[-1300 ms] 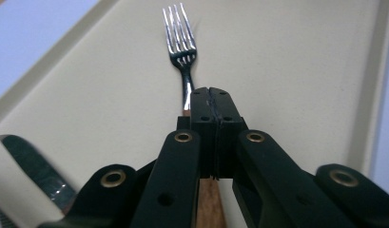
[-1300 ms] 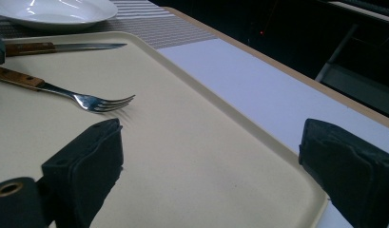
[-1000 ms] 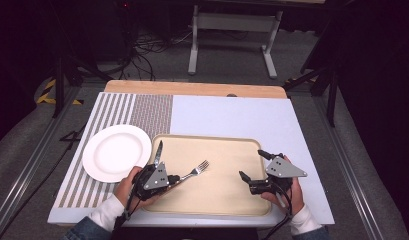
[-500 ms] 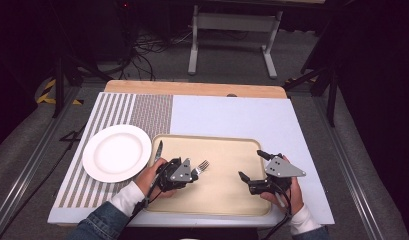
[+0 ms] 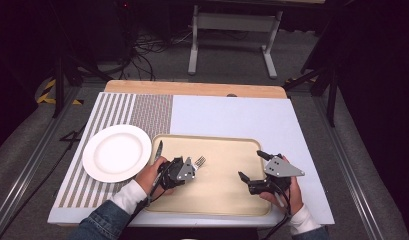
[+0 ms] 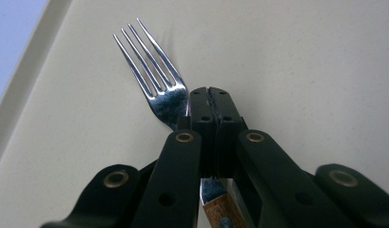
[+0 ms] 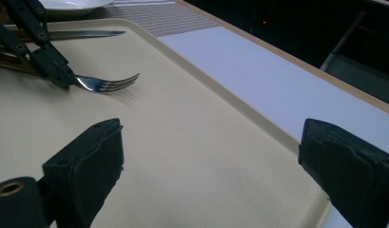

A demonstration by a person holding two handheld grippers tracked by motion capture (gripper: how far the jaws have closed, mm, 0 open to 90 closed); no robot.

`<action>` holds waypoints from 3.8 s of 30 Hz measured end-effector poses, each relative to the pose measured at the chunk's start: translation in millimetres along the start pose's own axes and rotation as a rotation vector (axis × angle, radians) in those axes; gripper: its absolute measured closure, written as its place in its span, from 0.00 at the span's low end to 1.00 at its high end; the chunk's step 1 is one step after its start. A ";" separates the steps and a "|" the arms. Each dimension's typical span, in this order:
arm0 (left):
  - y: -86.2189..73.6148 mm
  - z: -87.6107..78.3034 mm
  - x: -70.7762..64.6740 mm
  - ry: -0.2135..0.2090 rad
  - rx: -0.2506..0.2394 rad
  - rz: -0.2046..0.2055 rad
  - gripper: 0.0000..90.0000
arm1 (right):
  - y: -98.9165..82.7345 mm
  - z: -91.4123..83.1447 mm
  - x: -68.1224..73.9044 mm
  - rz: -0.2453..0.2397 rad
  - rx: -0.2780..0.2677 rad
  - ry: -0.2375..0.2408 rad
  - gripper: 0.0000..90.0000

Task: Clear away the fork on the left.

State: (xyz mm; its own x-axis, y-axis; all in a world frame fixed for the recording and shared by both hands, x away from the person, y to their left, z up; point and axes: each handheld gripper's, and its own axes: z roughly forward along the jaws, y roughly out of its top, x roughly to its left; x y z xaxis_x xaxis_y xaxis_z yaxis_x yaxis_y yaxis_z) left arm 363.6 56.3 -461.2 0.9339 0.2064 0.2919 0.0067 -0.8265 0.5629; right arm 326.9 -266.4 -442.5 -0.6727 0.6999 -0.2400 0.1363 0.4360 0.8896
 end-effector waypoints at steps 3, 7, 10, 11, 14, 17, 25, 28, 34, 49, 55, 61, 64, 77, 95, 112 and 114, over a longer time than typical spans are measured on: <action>-4.5 -3.7 3.9 0.026 0.032 -0.014 1.00 | 0.0 0.1 0.3 -0.002 0.001 0.003 0.10; -11.1 -8.7 7.1 0.037 0.056 -0.046 1.00 | -1.0 2.0 1.2 -0.012 0.013 0.008 0.10; -15.2 -11.5 7.4 0.057 0.063 -0.058 1.00 | -1.3 2.9 2.4 -0.008 0.018 0.013 0.10; -17.0 -13.0 7.6 0.060 0.070 -0.061 1.00 | -1.2 3.0 2.8 -0.010 0.018 0.016 0.10; -22.6 -17.3 8.8 0.068 0.084 -0.075 1.00 | -0.9 2.8 3.2 -0.014 0.018 0.015 0.10; -27.4 -20.9 10.2 0.083 0.098 -0.092 0.99 | -1.1 2.9 3.3 -0.015 0.020 0.016 0.10; -37.3 -28.9 10.8 0.088 0.117 -0.102 0.98 | -1.2 3.2 3.9 -0.017 0.024 0.020 0.10; -40.7 -31.6 10.2 0.085 0.119 -0.105 0.98 | -1.2 2.9 3.6 -0.015 0.020 0.023 0.10; -48.1 -37.5 7.9 0.078 0.113 -0.114 0.98 | -1.1 3.0 4.5 -0.022 0.021 0.021 0.11; -52.7 -40.7 5.3 0.083 0.071 -0.123 0.95 | -0.7 3.2 5.8 -0.030 0.019 0.025 0.11; -52.3 -45.9 6.9 0.098 0.031 -0.112 0.95 | -0.3 2.2 5.8 -0.038 0.013 0.023 0.10; -52.1 -50.5 7.8 0.120 -0.019 -0.099 0.92 | 0.8 1.4 6.4 -0.048 0.004 0.016 0.10; -52.4 -53.8 8.2 0.132 -0.046 -0.105 0.92 | 1.1 0.9 6.6 -0.050 0.005 0.014 0.10; -52.5 -67.4 9.9 0.196 -0.150 -0.093 0.77 | 1.6 0.5 6.8 -0.055 0.004 0.007 0.10; -51.9 -81.9 9.9 0.241 -0.265 -0.132 0.47 | 1.5 0.2 6.4 -0.054 0.002 0.006 0.10; -54.4 -92.5 11.6 0.268 -0.303 -0.151 0.16 | 1.9 -0.2 6.5 -0.054 -0.003 0.005 0.10; -56.0 -93.9 12.6 0.265 -0.307 -0.158 0.15 | 2.1 -0.5 6.5 -0.053 -0.005 0.005 0.10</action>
State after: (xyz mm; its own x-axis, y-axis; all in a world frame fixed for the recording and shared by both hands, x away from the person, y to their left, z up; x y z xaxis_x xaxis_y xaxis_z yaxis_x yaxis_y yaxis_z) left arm 341.5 154.3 -416.4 0.8054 0.4787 0.3495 -0.0017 -0.5878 0.8090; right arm 322.4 -261.2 -442.1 -0.6827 0.6728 -0.2852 0.0967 0.4700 0.8774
